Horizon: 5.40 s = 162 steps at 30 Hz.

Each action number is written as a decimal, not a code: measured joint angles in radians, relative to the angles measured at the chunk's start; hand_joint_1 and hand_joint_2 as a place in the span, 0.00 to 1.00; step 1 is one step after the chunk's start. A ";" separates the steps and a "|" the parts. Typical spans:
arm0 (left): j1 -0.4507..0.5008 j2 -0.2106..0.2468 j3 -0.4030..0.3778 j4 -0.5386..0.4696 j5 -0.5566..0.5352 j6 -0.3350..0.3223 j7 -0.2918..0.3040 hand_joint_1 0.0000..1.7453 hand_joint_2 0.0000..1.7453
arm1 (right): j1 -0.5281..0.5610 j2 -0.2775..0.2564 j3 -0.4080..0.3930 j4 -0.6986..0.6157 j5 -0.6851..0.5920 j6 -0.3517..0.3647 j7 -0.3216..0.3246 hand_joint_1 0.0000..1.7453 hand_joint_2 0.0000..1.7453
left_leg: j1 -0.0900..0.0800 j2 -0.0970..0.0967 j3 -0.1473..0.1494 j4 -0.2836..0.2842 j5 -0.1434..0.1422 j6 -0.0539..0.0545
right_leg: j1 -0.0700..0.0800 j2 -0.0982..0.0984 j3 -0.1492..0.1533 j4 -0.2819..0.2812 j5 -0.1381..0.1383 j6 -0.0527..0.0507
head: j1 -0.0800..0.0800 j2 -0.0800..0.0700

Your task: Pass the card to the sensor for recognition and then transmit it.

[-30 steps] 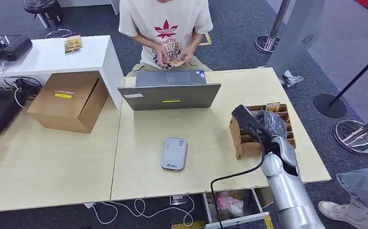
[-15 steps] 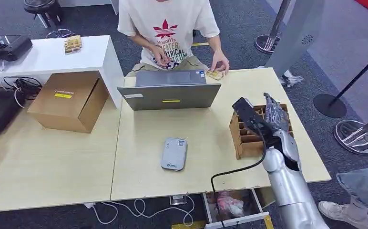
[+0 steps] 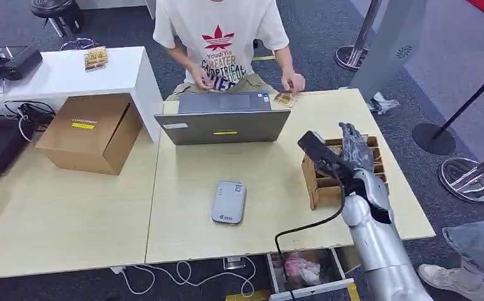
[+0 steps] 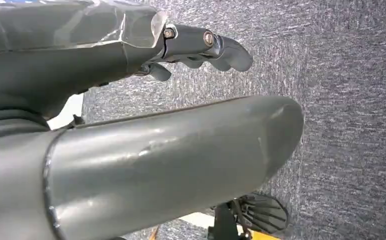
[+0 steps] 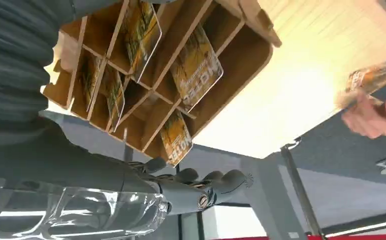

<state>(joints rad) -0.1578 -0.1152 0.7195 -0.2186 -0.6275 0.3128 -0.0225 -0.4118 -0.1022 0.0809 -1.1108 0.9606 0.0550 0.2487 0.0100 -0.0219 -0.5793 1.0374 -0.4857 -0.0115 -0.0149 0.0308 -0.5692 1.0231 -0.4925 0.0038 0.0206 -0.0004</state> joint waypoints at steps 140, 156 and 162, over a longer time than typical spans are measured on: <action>-0.001 0.000 0.000 0.000 0.024 0.012 0.008 0.00 0.00 | 0.031 -0.143 0.112 0.010 0.018 0.075 0.083 0.63 1.00 | 0.000 0.000 0.000 0.000 0.000 0.001 | 0.000 0.000 0.000 0.000 0.000 0.000 | 0.000 0.000; 0.000 -0.001 0.000 0.000 0.026 0.012 0.004 0.00 0.00 | 0.040 -0.143 0.111 -0.005 0.017 0.074 0.085 0.66 1.00 | 0.000 0.000 0.000 0.000 0.000 0.001 | 0.000 0.000 0.000 0.000 0.000 0.000 | 0.000 0.000; 0.000 -0.001 0.000 0.000 0.025 0.013 0.004 0.00 0.00 | 0.044 -0.143 0.109 -0.015 0.017 0.074 0.093 0.75 1.00 | 0.000 0.000 0.000 0.000 0.000 0.000 | 0.000 0.000 0.000 0.000 0.000 0.000 | 0.000 0.000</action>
<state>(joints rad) -0.1580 -0.1160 0.7195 -0.2186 -0.6027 0.3254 -0.0187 -0.3683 -0.2449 0.1896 -1.1254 0.9777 0.1293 0.3422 0.0099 -0.0220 -0.5793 1.0374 -0.4853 -0.0110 -0.0149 0.0305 -0.5691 1.0229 -0.4924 0.0039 0.0206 -0.0004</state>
